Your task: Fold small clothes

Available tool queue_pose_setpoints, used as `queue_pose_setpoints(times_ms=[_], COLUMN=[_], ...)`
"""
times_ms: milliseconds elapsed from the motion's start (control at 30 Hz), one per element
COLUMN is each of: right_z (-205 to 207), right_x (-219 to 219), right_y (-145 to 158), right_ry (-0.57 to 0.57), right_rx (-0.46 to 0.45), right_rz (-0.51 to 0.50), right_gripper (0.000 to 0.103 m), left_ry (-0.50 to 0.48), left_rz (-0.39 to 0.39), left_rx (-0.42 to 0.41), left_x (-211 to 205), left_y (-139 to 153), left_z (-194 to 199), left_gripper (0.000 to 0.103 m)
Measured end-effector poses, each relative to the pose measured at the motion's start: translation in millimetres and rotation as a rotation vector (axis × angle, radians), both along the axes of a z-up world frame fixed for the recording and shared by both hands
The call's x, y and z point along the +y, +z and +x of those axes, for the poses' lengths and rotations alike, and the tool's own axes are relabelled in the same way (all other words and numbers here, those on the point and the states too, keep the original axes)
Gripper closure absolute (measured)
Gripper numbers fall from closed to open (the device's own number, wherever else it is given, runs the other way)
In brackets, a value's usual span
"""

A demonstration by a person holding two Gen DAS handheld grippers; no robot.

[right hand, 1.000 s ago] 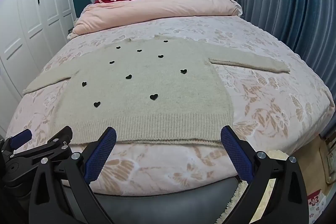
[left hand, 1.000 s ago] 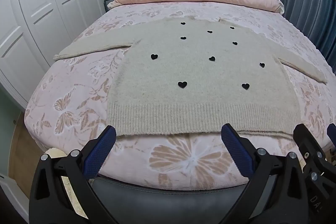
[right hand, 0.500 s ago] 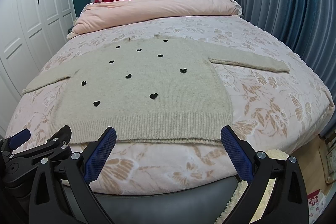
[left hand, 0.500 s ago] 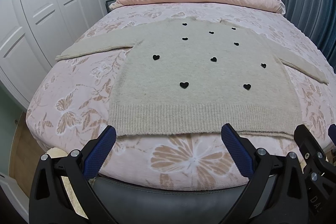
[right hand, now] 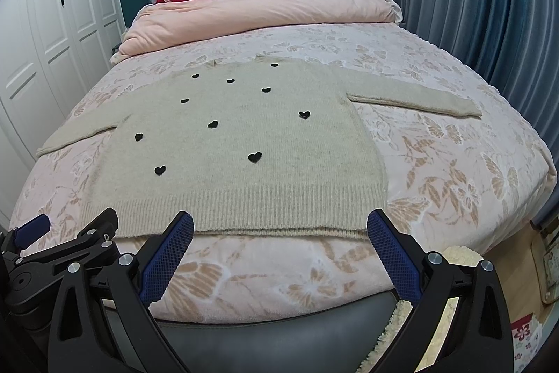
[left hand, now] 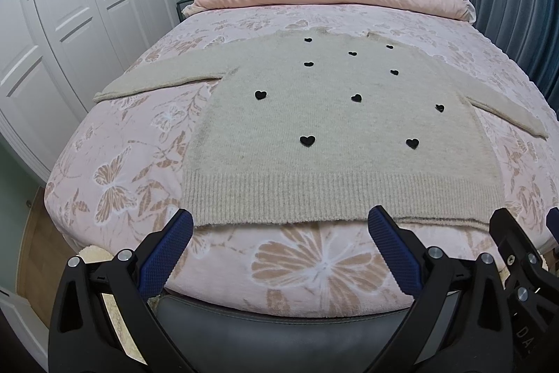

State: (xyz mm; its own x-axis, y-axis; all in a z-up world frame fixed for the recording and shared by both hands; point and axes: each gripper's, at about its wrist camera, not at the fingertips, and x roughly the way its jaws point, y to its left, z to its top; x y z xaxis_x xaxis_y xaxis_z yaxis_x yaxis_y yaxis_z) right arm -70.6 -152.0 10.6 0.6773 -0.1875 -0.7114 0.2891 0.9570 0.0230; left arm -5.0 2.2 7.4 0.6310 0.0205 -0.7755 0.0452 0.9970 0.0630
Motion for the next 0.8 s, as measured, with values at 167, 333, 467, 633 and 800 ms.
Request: queue_pose_setpoints(times_ms=[167,333,467,633,800], right_z=[-0.2,-1.5,-0.8,-3.7,1.2], right_x=[-0.4,-1.7,-0.6,-0.9,-1.4], right_y=[-3.0,-2.0,-1.7,-3.4,-0.5], right_ry=[-0.001,-0.001,-0.005,-0.005,-0.004], right_rx=[0.004,0.006,0.006,0.007,0.008], right_rz=[0.002,0.002,0.002,0.003,0.004], right_gripper=[0.005,0.005,0.005,0.005,0.005], left_ry=[0.003,0.004,0.004,0.003,0.003], left_rz=[0.002,0.005,0.004,0.004,0.004], left_rx=[0.0,0.0,0.001,0.001,0.001], left_x=[0.9,0.8,1.2,0.9,0.7], left_y=[-0.8,-1.3,-1.4,-1.3,-1.2], left_z=[-0.6,-1.1,-1.1,-1.0,-1.1], left_gripper=[0.005,0.005,0.005,0.005,0.005])
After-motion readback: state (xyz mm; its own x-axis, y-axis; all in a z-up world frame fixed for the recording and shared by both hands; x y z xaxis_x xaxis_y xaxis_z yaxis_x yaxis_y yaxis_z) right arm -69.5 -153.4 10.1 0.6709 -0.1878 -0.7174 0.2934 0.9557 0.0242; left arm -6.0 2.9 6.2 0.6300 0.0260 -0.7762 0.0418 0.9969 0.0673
